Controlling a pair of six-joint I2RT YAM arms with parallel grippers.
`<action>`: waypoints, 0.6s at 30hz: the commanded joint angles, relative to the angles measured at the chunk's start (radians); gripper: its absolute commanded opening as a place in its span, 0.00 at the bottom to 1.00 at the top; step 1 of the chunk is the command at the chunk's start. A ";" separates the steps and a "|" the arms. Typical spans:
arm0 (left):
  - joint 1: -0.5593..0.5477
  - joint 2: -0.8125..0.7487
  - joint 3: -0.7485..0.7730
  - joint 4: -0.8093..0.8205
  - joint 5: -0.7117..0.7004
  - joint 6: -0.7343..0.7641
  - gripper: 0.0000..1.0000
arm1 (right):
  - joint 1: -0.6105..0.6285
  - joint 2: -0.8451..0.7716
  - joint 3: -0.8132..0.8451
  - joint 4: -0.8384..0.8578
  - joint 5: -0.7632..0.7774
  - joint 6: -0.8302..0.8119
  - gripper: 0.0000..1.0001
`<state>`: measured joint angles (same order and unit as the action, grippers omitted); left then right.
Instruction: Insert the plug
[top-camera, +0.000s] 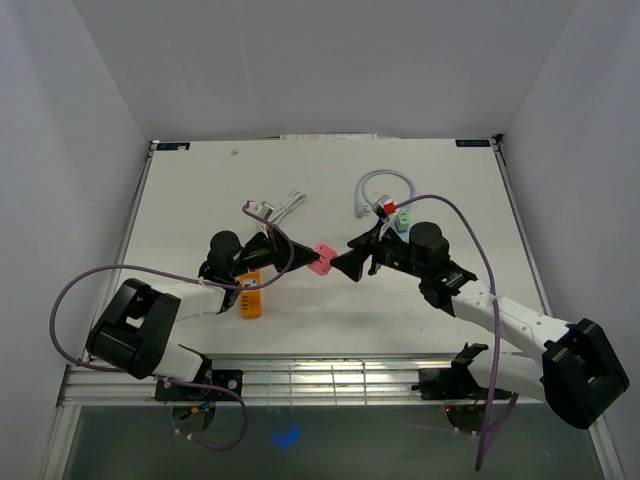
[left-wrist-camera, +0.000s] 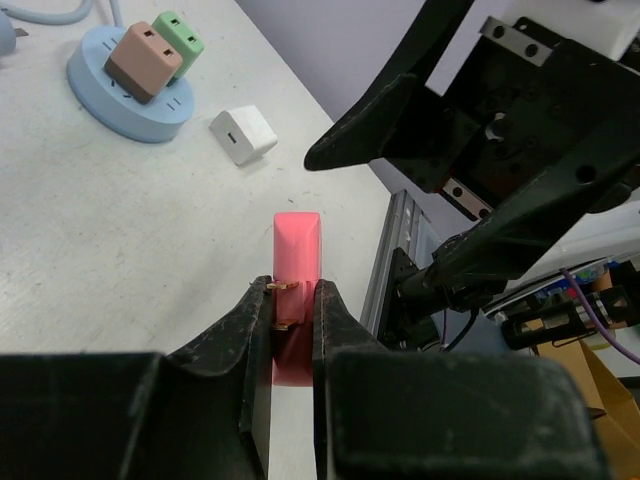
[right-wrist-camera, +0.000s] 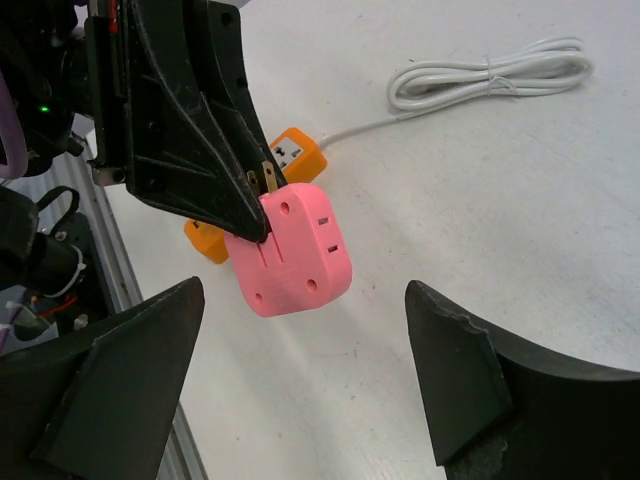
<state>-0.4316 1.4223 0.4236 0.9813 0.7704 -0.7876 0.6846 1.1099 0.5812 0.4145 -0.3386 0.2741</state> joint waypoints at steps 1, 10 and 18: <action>0.004 -0.040 -0.020 0.114 0.026 -0.024 0.00 | -0.026 0.010 -0.026 0.127 -0.167 0.108 0.85; 0.004 -0.054 -0.040 0.217 0.072 -0.074 0.00 | -0.026 0.059 -0.057 0.286 -0.263 0.149 0.75; 0.004 -0.033 -0.051 0.309 0.101 -0.125 0.00 | -0.026 0.133 -0.055 0.409 -0.324 0.198 0.63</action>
<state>-0.4309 1.4059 0.3851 1.2064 0.8425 -0.8886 0.6605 1.2263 0.5255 0.7013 -0.6106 0.4404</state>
